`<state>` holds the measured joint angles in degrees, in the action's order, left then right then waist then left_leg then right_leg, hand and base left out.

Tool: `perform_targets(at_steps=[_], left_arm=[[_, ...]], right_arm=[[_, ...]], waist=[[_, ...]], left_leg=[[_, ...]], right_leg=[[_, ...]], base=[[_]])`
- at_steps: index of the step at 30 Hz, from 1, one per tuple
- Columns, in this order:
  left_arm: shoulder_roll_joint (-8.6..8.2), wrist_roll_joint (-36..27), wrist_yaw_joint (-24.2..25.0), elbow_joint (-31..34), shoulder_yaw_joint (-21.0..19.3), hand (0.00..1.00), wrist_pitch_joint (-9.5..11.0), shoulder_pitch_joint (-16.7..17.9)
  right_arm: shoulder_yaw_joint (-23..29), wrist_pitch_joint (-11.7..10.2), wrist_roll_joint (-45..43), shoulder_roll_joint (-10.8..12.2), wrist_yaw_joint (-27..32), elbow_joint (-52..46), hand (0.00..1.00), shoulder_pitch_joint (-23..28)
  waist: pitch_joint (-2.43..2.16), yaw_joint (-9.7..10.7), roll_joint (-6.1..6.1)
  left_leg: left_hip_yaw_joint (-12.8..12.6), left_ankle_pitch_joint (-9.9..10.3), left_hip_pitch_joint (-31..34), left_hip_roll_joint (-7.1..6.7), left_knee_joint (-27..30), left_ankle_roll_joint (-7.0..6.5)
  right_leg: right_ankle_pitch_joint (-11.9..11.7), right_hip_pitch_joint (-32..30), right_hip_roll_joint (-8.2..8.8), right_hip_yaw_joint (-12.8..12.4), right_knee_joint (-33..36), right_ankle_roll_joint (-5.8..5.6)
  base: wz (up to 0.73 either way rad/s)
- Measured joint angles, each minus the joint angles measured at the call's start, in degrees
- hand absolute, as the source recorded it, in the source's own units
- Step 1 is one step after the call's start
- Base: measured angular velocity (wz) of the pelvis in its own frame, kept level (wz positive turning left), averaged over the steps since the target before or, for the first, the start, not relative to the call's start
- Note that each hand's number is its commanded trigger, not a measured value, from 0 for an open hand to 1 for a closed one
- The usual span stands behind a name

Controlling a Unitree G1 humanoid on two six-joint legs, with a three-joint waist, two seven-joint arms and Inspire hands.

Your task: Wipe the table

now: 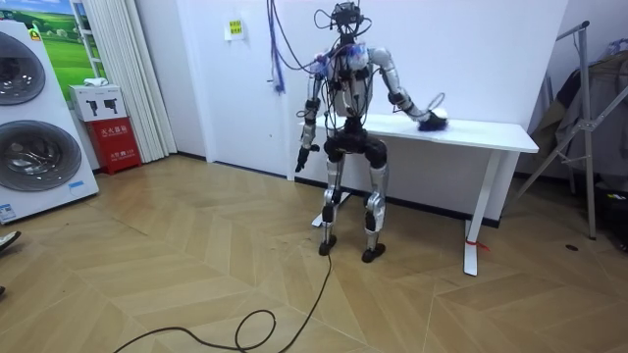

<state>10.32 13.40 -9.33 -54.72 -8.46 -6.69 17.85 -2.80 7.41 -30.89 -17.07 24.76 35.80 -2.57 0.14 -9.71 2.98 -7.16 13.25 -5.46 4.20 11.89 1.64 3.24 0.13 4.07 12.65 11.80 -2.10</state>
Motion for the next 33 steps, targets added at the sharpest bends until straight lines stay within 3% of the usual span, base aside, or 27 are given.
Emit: perform_targets(at_steps=[1,3,5,7,9,10,11,12,15,19,21,23,26,29,30,31,32,33], left_arm=[[-0.04,0.01,0.07,0.3,0.34,0.0,0.03,-0.06],[-0.17,-0.17,0.92,2.11,0.78,0.0,-0.51,-0.19],[-0.25,-0.54,1.62,2.54,0.81,0.0,-1.07,1.05],[0.15,-2.7,1.88,3.05,0.8,0.0,-2.1,3.33],[0.4,-4.08,2.78,3.07,0.52,0.0,-3.04,6.68],[0.17,-4.02,3.33,3.19,-0.42,0.0,-3.04,8.18],[0.19,-3.86,3.51,3.05,-0.71,0.0,-3.06,8.64],[0.18,-3.47,3.64,3.02,-1.99,0.0,-3.01,8.87],[0.15,-0.02,3.78,3.1,-5.25,0.0,-2.0,8.26],[1.23,1.25,3.27,3.56,-8.61,0.0,-0.24,7.54],[1.93,0.94,3.17,5.22,-11.18,0.0,-0.25,8.08],[2.15,0.64,2.6,6.95,-11.44,0.0,-0.23,8.14],[1.87,0.11,2.21,8.57,-9.76,0.0,-0.27,7.87],[1.32,-0.38,2.14,8.32,-5.54,0.0,-0.74,7.94],[0.62,-0.33,2.16,8.26,-4.64,0.0,-0.89,7.79],[0.09,-0.2,2.18,8.05,-4.48,0.0,-0.91,7.62],[-0.56,-0.19,2.29,7.07,-3.91,0.0,-1.47,6.39],[-0.65,-0.2,2.88,5.08,-3.27,0.0,-1.99,5.57]], right_arm=[[-3.01,0.2,-2.02,0.08,-1.74,-1.32,1.0,-2.19],[-10.6,-1.41,-6.87,0.21,-7.52,-2.49,1.0,-10.84],[-11.69,-2.15,-6.96,0.31,-10.26,-1.49,1.0,-14.91],[-11.62,-2.46,-6.68,0.28,-11.01,0.81,1.0,-15.86],[-9.89,-3.38,-5.84,-0.06,-10.13,4.97,1.0,-12.54],[-6.66,-6.57,-4.73,0.54,-7.35,5.13,1.0,-8.77],[-5.8,-8.03,-4.56,0.61,-5.94,5.34,1.0,-7.04],[-3.46,-10.82,-2.62,0.65,-3.46,5.65,1.0,-3.29],[3.32,-14.88,1.11,0.63,1.28,6.09,1.0,4.3],[10.63,-16.16,3.76,-0.34,5.76,6.21,1.0,11.39],[14.43,-16.21,5.68,-1.25,6.49,7.37,1.0,15.08],[15.12,-16.17,8.28,-3.0,6.28,9.24,1.0,15.73],[14.68,-14.9,9.88,-3.89,4.55,10.04,1.0,14.18],[12.34,-8.56,9.99,-3.57,2.77,10.57,1.0,7.7],[10.62,-4.61,10.06,-3.06,1.82,10.12,1.0,4.29],[9.52,-2.51,9.58,-2.7,0.77,9.56,1.0,2.29],[5.21,0.96,7.41,-1.66,-1.58,8.17,1.0,-1.98],[-0.69,3.09,4.39,-1.09,-5.06,6.97,1.0,-8.17]], waist=[[0.05,-0.72,-0.01],[0.76,-2.89,0.01],[0.69,-5.7,-0.17],[0.56,-6.16,0.03],[0.65,-5.97,-0.18],[0.55,-4.49,-0.29],[0.49,-3.56,-0.13],[0.27,-2.57,0.15],[0.0,-1.23,0.16],[-0.67,1.9,-0.15],[-1.79,3.15,-0.18],[-1.86,3.72,-0.17],[-1.9,3.16,-0.3],[-1.74,1.72,-0.73],[-1.65,0.39,-0.83],[-1.53,-0.31,-0.86],[-1.45,-1.76,-1.0],[-0.86,-3.62,-1.21]], left_leg=[[0.8,-0.03,0.37,-0.01,0.07,0.04],[4.67,-0.57,1.93,0.11,0.57,0.93],[6.58,-1.48,1.81,0.16,-0.64,1.22],[9.01,-1.8,1.72,0.01,-0.75,1.36],[9.65,-1.88,1.32,-0.15,-0.48,1.34],[9.65,-1.99,0.76,-0.55,-0.53,1.15],[9.58,-2.02,0.36,-0.89,-0.57,1.1],[9.18,-2.06,-0.4,-1.52,-0.83,1.04],[7.63,-1.79,-1.8,-2.7,-0.96,0.58],[5.89,-0.79,-1.8,-3.09,-1.03,-1.09],[5.33,-0.19,-2.15,-3.04,-0.95,-1.37],[5.21,0.06,-2.21,-3.01,-0.45,-1.48],[4.77,0.07,-2.4,-2.86,-0.15,-1.46],[3.02,-0.01,-2.84,-2.24,-0.2,-1.3],[1.56,-0.12,-2.84,-1.75,-0.42,-1.07],[1.08,-0.14,-2.74,-1.59,-0.48,-0.95],[1.2,-0.06,-2.27,-1.59,-0.46,-0.76],[1.62,-0.08,-2.01,-1.59,-0.46,-0.77]], right_leg=[[0.1,-0.5,-0.27,0.09,0.17,0.17],[1.29,-0.89,-1.1,0.86,0.1,1.27],[2.15,-0.42,-1.16,2.31,-0.14,1.68],[2.97,0.7,-0.96,4.12,-0.35,1.71],[3.47,3.0,-0.48,6.55,-1.22,1.17],[3.87,4.23,-0.05,6.62,-1.22,0.55],[4.27,5.11,0.27,6.56,-1.31,-0.09],[5.11,6.55,1.05,6.26,-1.43,-1.31],[5.73,8.88,2.2,6.28,-2.45,-2.11],[5.82,9.26,2.6,5.58,-3.06,-2.44],[5.74,9.43,2.57,4.84,-2.87,-2.57],[5.56,9.59,2.59,4.75,-2.67,-2.69],[5.18,9.51,2.48,4.4,-2.43,-2.52],[4.55,8.81,1.99,3.04,-1.8,-1.94],[4.12,7.72,1.78,2.78,-1.29,-1.49],[3.99,6.89,1.61,2.35,-0.78,-1.28],[3.59,5.18,1.4,2.29,0.14,-0.72],[3.04,3.48,0.9,2.43,0.96,0.12]], base=[[-0.05],[0.43],[0.63],[0.77],[0.85],[0.83],[0.83],[0.58],[0.19],[-0.13],[-0.16],[-0.08],[-0.12],[-0.44],[-0.55],[-0.77],[-0.92],[-0.93]])
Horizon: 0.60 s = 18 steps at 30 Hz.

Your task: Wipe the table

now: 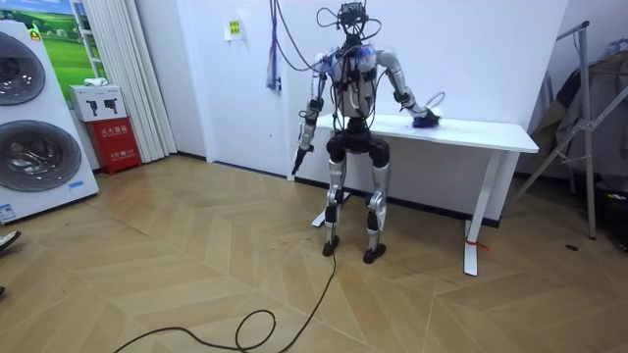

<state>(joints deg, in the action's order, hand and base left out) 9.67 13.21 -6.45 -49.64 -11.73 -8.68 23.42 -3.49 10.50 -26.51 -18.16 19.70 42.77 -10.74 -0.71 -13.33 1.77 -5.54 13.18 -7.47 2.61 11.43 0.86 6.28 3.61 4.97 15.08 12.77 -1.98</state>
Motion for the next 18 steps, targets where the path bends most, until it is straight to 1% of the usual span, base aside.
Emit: perform_targets(at_steps=[1,2,3,4,5,6,7,8,9,10,11,12,13,14,15,16,17,18], left_arm=[[0.05,0.0,0.28,-0.96,0.1,0.0,-0.31,-0.68],[0.12,-0.02,0.69,-1.44,0.12,0.0,-1.07,-1.74],[0.11,-0.2,0.88,-1.4,0.51,0.0,-1.13,-2.75],[0.11,-0.21,0.97,-1.22,1.19,0.0,-1.14,-2.98],[0.13,-0.99,1.05,-0.81,2.72,0.0,-1.05,-2.81],[0.21,-1.95,1.31,-0.76,3.22,0.0,-1.21,-2.13],[0.27,-1.88,1.54,-0.75,3.06,0.0,-1.55,-1.3],[0.26,-1.89,1.67,-0.79,2.96,0.0,-1.75,-0.52],[0.17,-1.9,1.74,-0.84,2.78,0.0,-2.17,1.14],[0.18,-1.88,1.78,-1.02,2.79,0.0,-2.35,1.56],[0.24,-1.85,1.76,-1.32,2.61,0.0,-2.38,2.35],[0.35,-1.79,1.76,-1.34,2.11,0.0,-2.28,3.01],[0.29,-1.82,1.76,-1.34,1.71,0.0,-2.23,3.49],[0.04,-1.77,1.76,-1.45,0.46,0.0,-2.15,4.92],[0.05,-1.2,1.71,-1.43,-1.21,0.0,-2.03,5.82],[0.17,-1.08,1.42,-1.42,-3.48,0.0,-1.53,5.9],[0.26,-1.03,1.1,-1.42,-4.41,0.0,-1.15,5.88],[0.28,0.1,0.7,-1.4,-6.11,0.0,-0.11,5.21]], right_arm=[[-3.19,0.55,-1.76,1.07,-1.73,-0.98,1.0,-3.23],[-7.94,0.38,-4.54,3.02,-4.28,-3.48,1.0,-8.54],[-10.84,-0.82,-6.55,4.48,-6.26,-5.53,1.0,-12.82],[-11.5,-1.57,-7.2,4.92,-6.89,-5.9,1.0,-14.63],[-12.52,-2.77,-7.58,5.39,-7.67,-5.95,1.0,-18.0],[-12.94,-3.66,-7.68,5.53,-7.86,-5.66,1.0,-19.68],[-12.93,-4.33,-8.35,5.53,-7.86,-5.99,1.0,-19.74],[-12.8,-4.52,-9.11,5.52,-7.85,-5.95,1.0,-19.07],[-12.78,-5.03,-9.98,5.2,-7.77,-5.31,1.0,-17.23],[-12.74,-5.35,-10.09,4.59,-7.71,-4.81,1.0,-15.89],[-12.16,-6.35,-10.13,3.37,-7.26,-1.76,1.0,-11.52],[-8.84,-7.93,-8.7,3.32,-6.06,2.3,1.0,-6.35],[-5.36,-10.62,-6.02,3.9,-3.85,1.64,1.0,-2.85],[-2.15,-14.33,-5.33,3.83,-0.39,1.06,1.0,1.98],[0.86,-16.35,-5.41,3.34,2.17,1.09,1.0,5.63],[4.55,-17.28,-5.01,2.85,4.62,1.16,1.0,9.16],[6.52,-17.76,-4.85,2.61,5.77,1.18,1.0,10.84],[10.33,-18.81,-4.3,2.12,7.6,1.29,1.0,14.53]], waist=[[0.36,-0.65,-0.13],[0.91,-1.33,0.01],[1.43,-2.03,0.29],[1.51,-2.83,0.31],[1.63,-4.77,0.08],[1.52,-6.01,0.18],[1.37,-7.06,0.45],[1.4,-7.24,0.52],[1.24,-7.19,0.82],[1.24,-7.1,0.86],[1.12,-6.45,1.08],[1.14,-5.34,1.23],[1.09,-4.68,1.3],[1.0,-2.33,1.23],[0.89,-0.6,1.52],[0.82,0.95,1.73],[0.81,1.83,1.9],[0.71,3.51,1.97]], left_leg=[[0.68,0.0,0.31,-0.01,0.03,0.0],[2.67,-0.13,1.41,-0.04,0.33,0.08],[3.88,-0.58,2.35,-0.01,0.3,0.38],[4.41,-0.79,2.75,0.05,0.25,0.59],[5.19,-1.09,3.05,0.22,0.06,0.69],[6.4,-1.58,2.94,0.16,-0.4,0.62],[7.47,-2.0,2.68,0.02,-0.81,0.62],[7.86,-2.0,2.63,-0.02,-0.8,0.61],[8.51,-2.0,2.66,-0.21,-0.76,0.6],[8.85,-2.01,2.67,-0.28,-0.7,0.59],[8.89,-2.04,2.64,-0.4,-0.69,0.54],[8.84,-2.15,2.3,-0.76,-0.7,0.36],[8.7,-2.21,2.08,-1.11,-0.72,0.26],[8.26,-2.28,1.36,-1.82,-0.73,0.14],[6.68,-2.29,0.63,-2.16,-0.71,0.12],[6.01,-2.27,0.39,-2.27,-0.79,0.11],[5.8,-2.25,0.39,-2.33,-0.82,0.07],[5.31,-2.14,0.28,-2.37,-0.85,-0.09]], right_leg=[[-0.26,-0.61,-0.28,0.39,0.04,0.4],[-0.65,-1.34,-0.79,1.09,-0.27,0.99],[-0.44,-1.8,-1.2,1.05,-0.58,1.29],[-0.37,-1.84,-1.38,1.18,-1.01,1.39],[-0.31,-1.63,-1.56,2.14,-1.6,1.52],[-0.13,-1.44,-1.6,3.05,-2.34,1.49],[0.25,-1.06,-1.47,3.65,-2.36,1.33],[0.43,-0.69,-1.42,4.1,-2.42,1.22],[0.65,-0.05,-1.16,5.16,-2.56,0.9],[0.68,0.34,-1.05,5.89,-2.57,0.85],[0.71,1.17,-0.82,6.15,-2.65,0.78],[0.86,2.52,-0.5,5.92,-3.12,0.54],[1.26,2.84,-0.04,5.63,-3.06,-0.11],[1.96,3.9,0.81,5.25,-3.0,-1.18],[2.33,4.69,1.19,4.78,-3.17,-1.73],[2.38,4.94,1.27,4.03,-3.11,-1.8],[2.46,5.0,1.33,3.77,-3.24,-1.93],[2.52,5.2,1.37,3.6,-3.32,-2.02]], base=[[-0.67],[0.0],[0.27],[0.46],[0.52],[0.61],[0.58],[0.49],[0.44],[0.66],[0.84],[0.84],[0.67],[0.27],[0.05],[-0.14],[-0.13],[-0.09]])
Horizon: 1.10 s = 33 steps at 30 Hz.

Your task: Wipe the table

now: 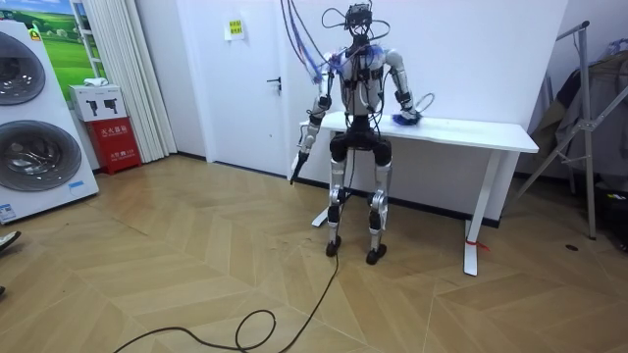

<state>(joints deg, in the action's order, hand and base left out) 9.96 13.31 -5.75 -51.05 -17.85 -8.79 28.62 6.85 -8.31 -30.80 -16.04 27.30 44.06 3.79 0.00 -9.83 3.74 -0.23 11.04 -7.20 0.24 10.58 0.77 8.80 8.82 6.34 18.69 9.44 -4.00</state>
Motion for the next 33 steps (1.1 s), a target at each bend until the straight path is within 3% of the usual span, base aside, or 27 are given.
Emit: perform_targets(at_steps=[2,3,5,8,10,13,15,16,18,19,20,21,23,25,28,29,30,31,33], left_arm=[[0.38,1.01,-0.25,0.81,-0.24,0.0,1.58,-0.02],[0.57,1.4,-0.26,1.59,-0.75,0.0,2.2,-0.21],[0.64,1.34,-0.57,3.33,-1.83,0.0,2.48,-0.19],[1.15,1.0,-1.58,3.41,0.35,0.0,2.84,-1.03],[1.1,1.06,-1.96,3.38,2.48,0.0,2.79,-2.2],[0.02,0.71,-2.85,2.65,4.91,0.0,2.46,-3.57],[-0.28,-0.26,-3.14,0.61,7.59,0.0,1.11,-4.9],[-0.28,-0.27,-3.17,-0.07,8.08,0.0,0.62,-5.56],[-0.38,-0.24,-2.82,-2.55,9.16,0.0,-0.15,-7.7],[-0.36,-0.26,-2.54,-3.02,9.16,0.0,-0.36,-8.46],[-0.3,-0.37,-2.45,-3.37,9.91,0.0,-0.78,-9.79],[-0.24,-0.43,-2.42,-3.21,11.48,0.0,-0.94,-10.35],[-0.27,-1.85,-2.32,-2.6,12.58,0.0,-1.12,-9.37],[0.04,-2.48,-2.32,-1.97,12.23,0.0,-2.15,-7.35],[0.12,-2.5,-2.04,-3.04,10.85,0.0,-2.57,-4.03],[0.0,-2.51,-1.64,-3.09,10.83,0.0,-2.47,-2.5],[-0.06,-2.37,-1.19,-3.01,10.35,0.0,-2.35,-1.16],[-0.11,-2.32,-1.04,-3.01,9.67,0.0,-2.31,-0.94],[0.29,-0.49,-0.64,-2.77,7.33,0.0,-1.96,-1.82]], right_arm=[[3.9,-1.01,1.94,-1.19,2.57,0.11,1.0,5.17],[5.52,-1.83,3.61,-2.38,3.6,0.36,1.0,8.45],[7.12,-1.86,5.8,-3.28,4.34,0.78,1.0,12.1],[6.79,-1.56,8.84,-4.52,4.19,2.37,1.0,12.94],[6.13,0.62,8.88,-4.45,3.61,2.32,1.0,10.82],[4.52,7.2,7.79,-3.25,1.95,1.82,1.0,5.15],[-3.3,15.48,7.66,-1.78,-1.94,-2.89,1.0,-1.24],[-6.63,16.9,6.98,-1.29,-3.44,-4.42,1.0,-3.22],[-19.13,19.24,-2.48,2.5,-10.48,-9.25,1.0,-13.32],[-21.49,19.13,-4.13,3.71,-11.84,-9.6,1.0,-16.21],[-25.46,18.39,-6.28,6.21,-14.42,-8.76,1.0,-22.32],[-27.76,16.81,-7.41,7.48,-16.19,-6.77,1.0,-27.24],[-29.39,15.61,-7.87,7.73,-18.32,-6.37,1.0,-31.09],[-29.32,14.88,-7.68,7.71,-18.7,-6.0,1.0,-31.28],[-25.05,11.83,-5.52,6.82,-17.91,0.21,1.0,-26.05],[-21.34,7.82,-4.23,6.81,-15.69,-0.05,1.0,-22.35],[-19.48,5.13,-4.52,6.63,-13.0,0.0,1.0,-19.75],[-18.41,4.2,-4.79,6.45,-11.62,0.03,1.0,-18.39],[-13.86,0.9,-3.9,4.04,-5.74,0.08,1.0,-11.96]], waist=[[-0.55,2.17,-0.38],[-1.12,2.91,-0.52],[-1.72,3.83,-0.5],[-1.75,3.83,-0.6],[-1.72,3.76,-0.56],[-1.59,2.04,-0.8],[-1.28,-1.35,-0.96],[-1.19,-2.34,-0.94],[-0.66,-5.15,-0.98],[-0.28,-5.65,-1.03],[0.71,-7.41,-1.24],[1.08,-9.1,-1.57],[1.07,-12.04,-1.84],[0.98,-12.9,-1.58],[0.79,-12.34,-1.29],[0.85,-10.66,-1.58],[0.8,-8.94,-1.63],[0.79,-8.15,-1.59],[0.61,-4.14,-1.38]], left_leg=[[-1.1,0.89,-0.36,0.09,-0.17,-1.08],[-1.57,1.59,-0.49,0.02,-0.14,-1.25],[-2.53,1.99,-1.01,0.24,0.38,-1.29],[-4.35,2.17,-1.88,0.81,0.8,-1.24],[-4.55,2.22,-1.68,0.97,1.13,-1.22],[-6.12,2.42,-2.09,1.63,1.14,-0.84],[-6.42,2.46,-1.86,2.08,1.12,-0.82],[-6.11,2.48,-1.56,2.17,1.18,-0.82],[-2.6,2.6,0.25,2.05,1.61,-1.02],[-1.63,2.52,0.68,2.07,1.81,-0.9],[-0.41,2.3,1.0,2.14,1.89,-0.54],[1.08,1.94,1.66,2.2,1.87,0.04],[2.96,1.32,2.53,2.15,1.4,0.74],[5.73,0.54,2.59,1.74,0.8,0.62],[6.37,0.23,2.52,1.15,0.85,0.36],[5.97,0.07,2.49,0.7,0.82,0.09],[4.62,-0.05,2.06,0.3,0.8,-0.11],[4.14,-0.06,1.76,0.16,0.81,-0.12],[1.36,-0.2,1.16,-0.05,0.82,-0.35]], right_leg=[[0.5,0.38,-0.02,-0.22,0.17,-0.22],[1.01,0.4,-0.02,-1.01,0.19,-0.21],[0.99,0.49,-0.08,-1.99,0.26,-0.19],[0.29,0.47,-0.59,-4.27,0.49,0.18],[-0.45,0.32,-0.76,-4.4,0.66,0.33],[-1.7,-0.11,-1.43,-4.7,0.64,1.0],[-2.97,-2.54,-2.6,-5.14,1.55,2.33],[-3.39,-3.27,-2.98,-5.05,1.56,2.84],[-4.46,-5.77,-4.25,-3.98,1.62,4.19],[-4.44,-5.96,-4.53,-3.76,1.56,4.27],[-4.0,-5.95,-5.0,-3.54,1.31,4.93],[-2.89,-5.94,-5.08,-2.71,0.99,4.65],[-1.83,-6.52,-4.78,-1.01,1.04,4.94],[-1.46,-5.9,-4.45,0.85,1.21,5.41],[-0.74,-3.59,-3.69,2.52,0.24,4.3],[-0.28,-2.97,-3.1,2.73,0.19,3.57],[0.08,-2.37,-2.53,2.66,0.17,3.0],[0.19,-1.96,-2.33,2.67,0.13,2.85],[0.72,-1.32,-1.27,1.75,0.87,2.01]], base=[[-0.15],[-0.22],[-0.31],[-0.34],[-0.19],[-0.45],[-1.02],[-1.1],[-0.62],[0.06],[0.48],[0.57],[0.76],[0.83],[0.78],[0.55],[0.43],[0.26],[0.15]])
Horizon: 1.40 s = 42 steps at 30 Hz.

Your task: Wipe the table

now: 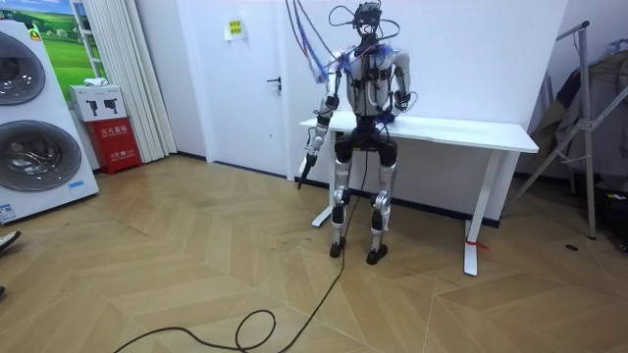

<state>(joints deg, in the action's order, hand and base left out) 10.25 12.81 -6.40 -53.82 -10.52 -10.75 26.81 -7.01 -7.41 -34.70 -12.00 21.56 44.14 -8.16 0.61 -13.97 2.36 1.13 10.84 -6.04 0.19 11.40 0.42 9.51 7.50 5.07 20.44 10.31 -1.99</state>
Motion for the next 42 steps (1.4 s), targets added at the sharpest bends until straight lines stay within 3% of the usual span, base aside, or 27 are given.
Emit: perform_targets(at_steps=[2,4,5,6,7,9,10,11,13,16,18,20,21,22,23,24,25,26,27,28,30,32,34,37,39,41,42], left_arm=[[0.73,1.65,0.23,0.38,-1.52,0.0,1.03,-2.12],[1.61,3.16,0.26,3.6,-3.44,0.0,1.92,-3.78],[2.33,3.53,0.0,5.28,-5.12,0.0,3.2,-4.67],[3.12,3.5,-0.85,6.41,-5.68,0.0,4.65,-5.73],[3.57,3.52,-1.02,6.77,-5.87,0.0,5.37,-6.02],[4.83,3.48,-1.64,8.01,-5.68,0.0,7.9,-6.36],[5.01,3.52,-1.71,8.2,-5.67,0.0,8.33,-6.49],[5.24,3.5,-1.66,8.17,-5.16,0.0,8.44,-7.0],[5.16,3.35,-1.31,8.12,-3.48,0.0,8.9,-7.99],[5.3,2.38,-0.53,7.55,-0.99,0.0,9.54,-8.89],[5.72,2.1,0.59,5.29,0.26,0.0,9.57,-9.6],[5.86,1.03,1.15,4.32,0.83,0.0,9.66,-9.72],[5.78,1.02,1.66,4.27,0.68,0.0,9.93,-9.36],[5.84,0.84,1.84,4.32,0.84,0.0,10.01,-9.25],[5.91,0.12,2.0,4.04,1.97,0.0,9.97,-9.03],[5.22,0.18,2.1,4.63,3.82,0.0,9.81,-8.56],[4.9,0.23,2.3,5.24,4.88,0.0,9.79,-8.35],[4.39,0.22,2.82,6.41,6.87,0.0,9.87,-8.39],[4.28,0.3,3.31,7.05,7.53,0.0,9.86,-8.31],[4.2,0.3,3.48,7.15,7.52,0.0,9.82,-8.2],[3.64,0.22,3.71,8.6,7.49,0.0,9.4,-6.66],[3.67,0.2,3.65,8.96,6.98,0.0,9.39,-4.51],[3.47,0.28,3.62,8.91,5.18,0.0,9.42,-2.61],[2.02,0.23,2.86,6.12,-2.11,0.0,9.49,-1.18],[2.13,0.15,1.84,6.03,-6.88,0.0,9.39,-0.58],[2.3,0.32,1.35,6.35,-9.22,0.0,9.44,-1.19],[2.6,0.29,0.86,6.48,-9.63,0.0,9.57,-1.28]], right_arm=[[4.01,-0.98,2.91,-2.27,4.73,0.01,1.0,4.98],[7.54,-1.37,6.02,-4.42,8.52,0.42,1.0,9.76],[9.65,-1.42,7.99,-5.37,9.79,1.03,1.0,12.46],[11.4,-1.41,10.17,-5.96,10.72,2.13,1.0,14.38],[12.3,-1.4,10.95,-6.14,11.0,2.73,1.0,15.07],[14.73,-1.19,13.14,-6.39,12.09,4.7,1.0,18.02],[14.89,-1.11,13.18,-6.29,12.13,4.6,1.0,18.57],[14.78,-0.79,13.2,-6.08,12.14,4.19,1.0,18.81],[14.43,1.01,13.13,-4.76,11.46,2.27,1.0,18.74],[13.27,3.11,12.8,-2.5,10.3,-0.2,1.0,17.41],[10.25,4.83,11.43,-2.05,7.12,-2.15,1.0,15.19],[7.76,5.77,8.5,-2.02,4.43,-4.03,1.0,12.33],[5.99,6.11,5.35,-2.03,2.81,-5.15,1.0,9.6],[5.21,5.99,3.28,-1.97,1.93,-6.04,1.0,8.14],[2.92,5.86,0.08,-2.19,0.03,-8.35,1.0,5.37],[1.09,5.71,-1.74,-2.27,-1.25,-9.55,1.0,3.21],[0.29,5.74,-1.91,-2.31,-1.77,-10.22,1.0,2.61],[-0.68,5.88,-1.69,-2.67,-2.28,-11.55,1.0,2.21],[-1.08,5.68,-1.4,-2.78,-2.9,-11.67,1.0,1.24],[-1.23,5.48,-1.4,-2.79,-3.39,-11.71,1.0,0.69],[-1.04,3.35,0.0,-3.2,-3.96,-10.75,1.0,0.84],[-0.68,0.78,1.62,-3.26,-2.33,-8.94,1.0,2.6],[1.46,-0.98,2.15,-4.43,0.08,-7.12,1.0,4.92],[10.65,-3.48,4.1,-7.0,4.87,-0.78,1.0,8.64],[16.37,-3.58,9.17,-9.33,7.13,2.85,1.0,12.9],[19.25,-3.58,13.09,-9.94,7.85,5.45,1.0,15.04],[20.46,-3.53,14.78,-9.93,7.78,7.48,1.0,15.58]], waist=[[-0.13,2.53,-0.03],[-0.62,4.99,0.02],[-1.09,6.03,0.12],[-1.64,6.45,0.03],[-1.72,6.66,-0.11],[-1.87,8.26,-0.39],[-1.86,8.23,-0.39],[-1.78,8.09,-0.24],[-1.79,7.28,-0.23],[-1.63,6.45,0.03],[-1.43,4.94,0.78],[-1.3,2.93,1.0],[-1.23,1.93,1.02],[-1.16,1.75,1.05],[-0.83,1.33,0.8],[-0.3,0.79,-0.14],[-0.23,1.24,-0.54],[0.14,1.84,-0.63],[0.31,1.88,-0.02],[0.29,1.91,0.18],[0.34,2.96,-1.02],[0.16,3.29,-1.85],[-0.14,3.94,-1.39],[-0.9,5.65,-1.07],[-1.85,7.31,0.33],[-2.11,7.78,1.46],[-1.87,8.11,2.47]], left_leg=[[-3.57,0.23,0.21,-0.01,0.59,-0.58],[-7.32,1.15,0.98,0.57,2.03,-2.07],[-9.86,1.9,1.89,1.39,2.61,-2.59],[-12.2,2.58,2.62,2.74,3.34,-2.77],[-12.98,3.0,2.8,3.37,4.13,-2.72],[-14.42,4.9,4.01,6.35,7.94,-2.05],[-14.58,5.36,4.76,7.24,9.16,-1.64],[-14.6,6.23,6.83,9.08,11.64,-0.83],[-13.98,7.29,10.79,13.51,16.0,0.86],[-12.46,8.19,13.32,17.5,19.86,3.14],[-12.07,8.48,13.24,21.23,21.85,6.13],[-12.67,7.45,12.52,24.17,21.61,8.74],[-13.03,6.24,12.23,26.05,20.93,10.86],[-13.01,5.6,12.39,26.66,20.58,11.78],[-12.17,4.71,12.84,27.6,20.09,12.67],[-8.83,4.01,13.4,27.93,19.19,9.88],[-8.31,3.89,14.54,27.39,19.5,8.75],[-8.73,3.74,16.73,23.49,21.43,8.0],[-8.8,4.36,17.68,18.55,22.4,6.91],[-9.06,4.62,17.77,16.06,22.37,6.5],[-9.88,5.67,16.68,8.23,20.06,3.1],[-9.84,4.19,13.05,6.2,14.66,1.03],[-9.51,2.24,9.92,4.93,9.65,1.16],[-8.6,0.75,6.25,3.76,4.05,1.19],[-7.0,0.65,5.25,3.07,2.58,1.22],[-6.46,0.58,4.63,2.9,2.19,1.3],[-6.07,0.58,4.22,2.89,2.24,1.3]], right_leg=[[0.58,-1.08,1.1,-0.47,2.56,-0.35],[0.87,-2.94,1.8,-1.79,5.16,-0.66],[0.66,-4.01,1.85,-1.94,5.99,-0.68],[0.96,-5.06,2.34,-1.62,8.53,-1.46],[1.53,-5.69,3.37,-0.73,11.04,-1.87],[3.01,-6.1,9.24,0.43,16.71,-2.87],[2.92,-6.29,10.45,0.04,16.59,-3.04],[2.46,-6.93,12.63,-0.1,15.42,-3.74],[0.47,-7.43,13.88,-1.79,9.11,-4.91],[-2.05,-7.64,14.25,-2.72,6.32,-4.93],[-4.21,-8.06,14.23,-3.06,6.7,-4.78],[-5.58,-9.12,12.72,-3.03,7.92,-4.5],[-5.65,-10.09,11.24,-2.02,9.14,-4.29],[-5.16,-10.68,10.35,-0.61,10.62,-4.3],[-2.71,-12.06,9.57,1.75,14.62,-6.95],[1.44,-14.03,8.6,3.32,18.12,-4.65],[2.49,-14.48,8.09,4.02,18.54,-4.15],[3.51,-14.7,7.83,5.19,18.45,-3.36],[4.08,-15.33,7.94,5.15,18.15,-2.46],[4.13,-15.21,7.86,5.38,17.68,-2.04],[2.93,-12.3,6.13,7.54,13.22,-0.76],[2.04,-9.92,5.17,8.44,10.05,-1.14],[1.74,-7.94,4.75,8.64,7.83,-1.28],[1.13,-3.93,4.4,9.7,4.42,-1.58],[1.05,-1.8,4.31,11.49,3.24,-1.7],[1.02,-0.8,4.1,11.15,2.77,-1.76],[0.97,0.02,3.91,10.98,2.41,-1.81]], base=[[-0.12],[-0.31],[-0.63],[-0.69],[-0.7],[-0.55],[-0.56],[-0.53],[-0.31],[-0.06],[-0.25],[-0.38],[-0.36],[-0.34],[-0.16],[0.0],[0.45],[0.64],[0.53],[0.36],[0.38],[0.22],[0.22],[0.31],[0.39],[0.24],[0.18]])
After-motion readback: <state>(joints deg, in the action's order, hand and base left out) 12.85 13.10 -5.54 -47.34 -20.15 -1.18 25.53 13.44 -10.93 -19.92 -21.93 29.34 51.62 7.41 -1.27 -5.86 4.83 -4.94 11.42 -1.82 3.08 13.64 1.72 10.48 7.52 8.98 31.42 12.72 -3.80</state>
